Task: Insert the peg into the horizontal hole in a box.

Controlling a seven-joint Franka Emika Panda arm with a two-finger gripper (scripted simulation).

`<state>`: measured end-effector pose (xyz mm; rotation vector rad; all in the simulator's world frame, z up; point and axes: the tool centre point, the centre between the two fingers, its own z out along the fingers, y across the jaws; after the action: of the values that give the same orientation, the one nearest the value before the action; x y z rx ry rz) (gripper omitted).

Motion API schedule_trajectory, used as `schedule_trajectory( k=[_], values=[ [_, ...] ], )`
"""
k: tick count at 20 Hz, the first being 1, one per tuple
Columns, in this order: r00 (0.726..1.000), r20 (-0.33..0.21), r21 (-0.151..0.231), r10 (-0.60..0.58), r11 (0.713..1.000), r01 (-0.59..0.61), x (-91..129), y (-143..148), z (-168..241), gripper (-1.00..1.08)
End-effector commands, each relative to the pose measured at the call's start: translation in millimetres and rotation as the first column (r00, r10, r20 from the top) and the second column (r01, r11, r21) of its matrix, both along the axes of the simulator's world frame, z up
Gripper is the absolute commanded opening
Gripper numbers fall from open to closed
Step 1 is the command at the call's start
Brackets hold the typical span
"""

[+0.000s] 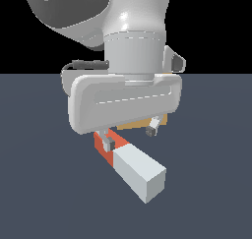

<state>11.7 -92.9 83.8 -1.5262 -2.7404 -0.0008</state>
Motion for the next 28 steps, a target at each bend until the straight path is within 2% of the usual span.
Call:
schedule_trajectory(
  k=[1, 8, 18, 28],
  values=[
    [0.999, 0.002, -0.001, 0.036, 0.999, -0.036, 3, -5, -4, 1.0],
    [0.996, 0.004, -0.003, 0.088, 0.996, -0.088, 9, -12, -11, 1.0],
    [0.996, 0.004, -0.003, 0.088, 0.996, -0.088, 9, -12, -13, 1.0],
    [0.996, 0.004, -0.003, 0.087, 0.996, -0.087, 8, -12, -55, 1.0]
  ],
)
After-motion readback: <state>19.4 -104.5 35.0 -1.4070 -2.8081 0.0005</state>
